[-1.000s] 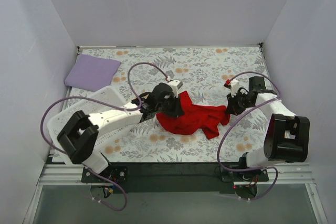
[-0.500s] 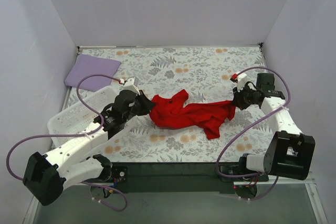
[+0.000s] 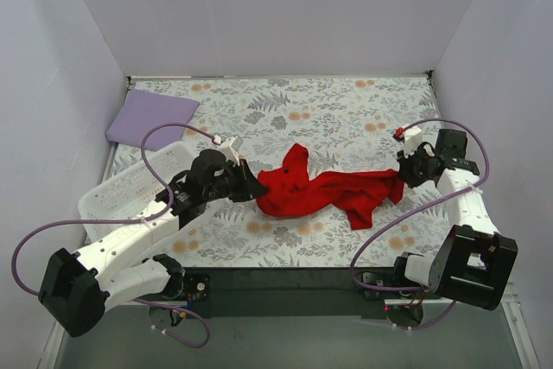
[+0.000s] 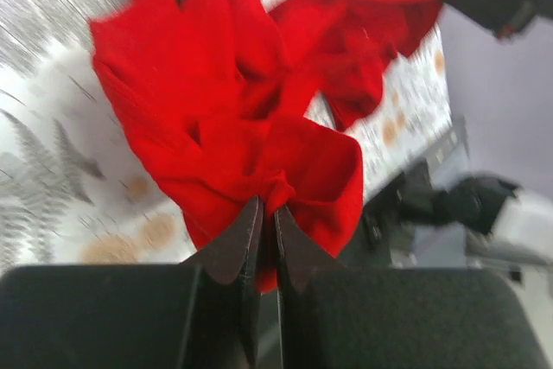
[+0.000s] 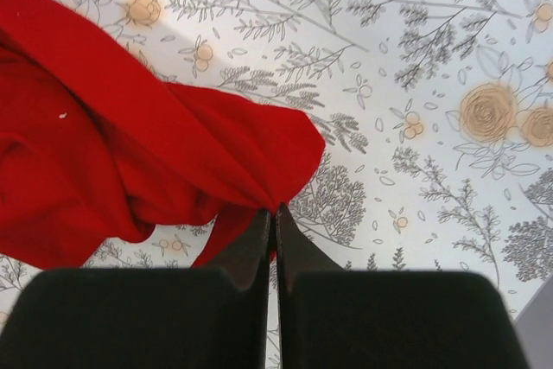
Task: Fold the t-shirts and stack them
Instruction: Flatten the tshirt out
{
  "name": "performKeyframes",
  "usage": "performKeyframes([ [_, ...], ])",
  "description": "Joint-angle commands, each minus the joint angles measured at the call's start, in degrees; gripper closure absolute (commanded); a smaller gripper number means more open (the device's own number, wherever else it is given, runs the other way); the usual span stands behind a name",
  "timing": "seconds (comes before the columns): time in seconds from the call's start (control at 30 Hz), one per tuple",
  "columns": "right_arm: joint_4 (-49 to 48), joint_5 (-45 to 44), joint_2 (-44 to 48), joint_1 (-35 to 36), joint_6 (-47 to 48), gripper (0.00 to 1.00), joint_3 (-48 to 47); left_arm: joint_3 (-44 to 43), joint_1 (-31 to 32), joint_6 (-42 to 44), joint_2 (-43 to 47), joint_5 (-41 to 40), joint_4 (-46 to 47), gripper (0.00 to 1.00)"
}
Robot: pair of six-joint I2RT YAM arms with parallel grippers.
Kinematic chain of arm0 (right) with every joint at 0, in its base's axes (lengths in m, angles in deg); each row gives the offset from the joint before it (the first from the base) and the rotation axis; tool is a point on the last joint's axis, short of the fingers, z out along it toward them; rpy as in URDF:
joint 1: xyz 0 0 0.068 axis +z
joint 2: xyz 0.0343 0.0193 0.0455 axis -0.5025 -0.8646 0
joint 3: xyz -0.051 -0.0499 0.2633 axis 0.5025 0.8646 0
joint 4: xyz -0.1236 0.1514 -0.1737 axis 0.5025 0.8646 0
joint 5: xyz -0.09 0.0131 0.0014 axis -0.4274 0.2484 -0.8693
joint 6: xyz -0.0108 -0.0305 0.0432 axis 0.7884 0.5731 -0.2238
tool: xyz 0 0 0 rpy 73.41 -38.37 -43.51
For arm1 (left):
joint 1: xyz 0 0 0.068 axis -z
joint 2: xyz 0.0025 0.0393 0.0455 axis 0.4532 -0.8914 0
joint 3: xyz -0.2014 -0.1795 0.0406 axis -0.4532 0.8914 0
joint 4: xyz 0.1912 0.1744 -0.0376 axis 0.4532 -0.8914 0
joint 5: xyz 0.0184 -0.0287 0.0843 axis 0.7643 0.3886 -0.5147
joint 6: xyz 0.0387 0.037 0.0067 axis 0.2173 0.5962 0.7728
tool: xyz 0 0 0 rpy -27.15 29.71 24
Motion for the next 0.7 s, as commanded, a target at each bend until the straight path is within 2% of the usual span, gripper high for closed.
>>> performKeyframes([
  [0.0, 0.5, -1.2, 1.1, -0.6, 2.3, 0.99, 1.6, -0.4, -0.1, -1.4, 2.3, 14.0, -5.2, 0.99],
  [0.03, 0.5, -1.5, 1.2, -0.7, 2.4, 0.99, 1.7, -1.1, -0.1, -1.9, 3.1, 13.8, -7.0, 0.94],
  [0.1, 0.5, -1.6, 1.7, -0.9, 2.3, 0.99, 2.4, -2.7, -0.1, -2.9, 5.9, 10.6, -13.7, 0.73],
  [0.17, 0.5, -1.2, 1.8, -0.9, 2.3, 0.99, 2.8, -7.0, -0.1, -2.7, 7.5, 6.5, -19.7, 0.62],
  [0.2, 0.5, -0.9, 1.8, -0.9, 2.3, 0.99, 2.9, -8.6, -0.1, -2.4, 8.2, 4.5, -21.1, 0.48],
  [0.27, 0.5, 0.5, 1.8, -0.9, 2.0, 0.99, 3.1, -13.6, -0.2, -1.1, 7.9, -0.4, -22.6, 0.39],
  [0.33, 0.6, 1.8, 1.6, -0.9, 1.8, 0.99, 3.1, -16.2, -0.5, 0.0, 5.4, -2.4, -22.3, 0.35],
  [0.37, 0.9, 3.6, 1.3, -0.9, 1.8, 0.99, 3.1, -17.1, -0.8, 1.4, 0.9, -2.7, -20.8, 0.34],
  [0.43, 1.5, 5.4, 0.7, -0.9, 1.9, 0.99, 3.1, -19.2, -1.3, 2.9, -4.9, -0.6, -17.4, 0.34],
  [0.53, 2.2, 8.2, -0.3, -0.9, 1.8, 0.99, 3.1, -23.8, -1.8, 6.3, -18.0, 4.4, -10.0, 0.36],
  [0.57, 2.3, 9.2, -0.5, -1.0, 1.9, 0.99, 3.2, -26.0, -1.9, 9.1, -25.8, 5.1, -8.6, 0.37],
  [0.67, 2.6, 10.5, -1.7, -0.9, 1.7, 0.99, 3.3, -38.0, -2.0, 12.8, -36.8, 5.0, -11.1, 0.38],
])
